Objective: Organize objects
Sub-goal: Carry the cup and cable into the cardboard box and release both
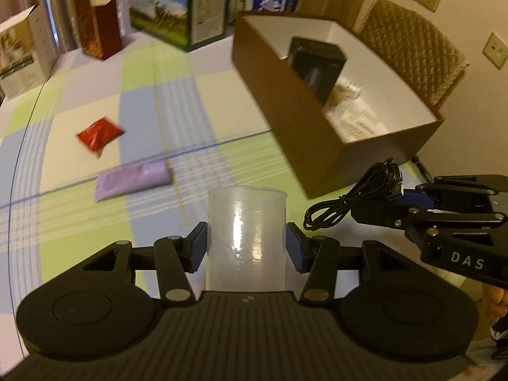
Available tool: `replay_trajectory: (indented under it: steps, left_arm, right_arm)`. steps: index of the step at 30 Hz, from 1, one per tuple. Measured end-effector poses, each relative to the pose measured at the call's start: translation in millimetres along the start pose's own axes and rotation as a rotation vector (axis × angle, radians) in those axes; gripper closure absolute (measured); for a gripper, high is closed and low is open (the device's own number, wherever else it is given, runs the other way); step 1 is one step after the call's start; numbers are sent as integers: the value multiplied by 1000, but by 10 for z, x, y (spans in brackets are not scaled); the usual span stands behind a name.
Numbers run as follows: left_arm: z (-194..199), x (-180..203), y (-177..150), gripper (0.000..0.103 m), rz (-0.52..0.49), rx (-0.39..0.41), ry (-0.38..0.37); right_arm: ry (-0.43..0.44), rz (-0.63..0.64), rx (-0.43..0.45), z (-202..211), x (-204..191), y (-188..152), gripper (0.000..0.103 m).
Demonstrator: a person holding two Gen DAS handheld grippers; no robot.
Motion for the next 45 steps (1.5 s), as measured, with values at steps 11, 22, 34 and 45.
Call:
replay_trajectory:
  steps: [11,22,34,45]
  left_arm:
    - [65,540,541,56,-75,98,-74]
    - [-162,873,1070,56,-86,148,-87]
    - [-532,1030,1332,56,-61,123,-72]
    - [-832,1051,1370,56,-30,64,-70]
  right_arm:
    - [-92,-22,138,572,496,425,89]
    - [-244,25,168,637,1196,776,89]
    - [-375,152,-23,125,1709,825,89]
    - [-360,154,-41,-221,1878,998,88]
Point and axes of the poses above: each gripper's, at about its wrist camera, not at the fingertips, and z roughly against the way its jaws point, x to its right, y to its top, the point moved 5 cm from there along -z, roughly the way its jaws point, and after that the axes turned 7 degrees about -z, right-handed, at the moved point
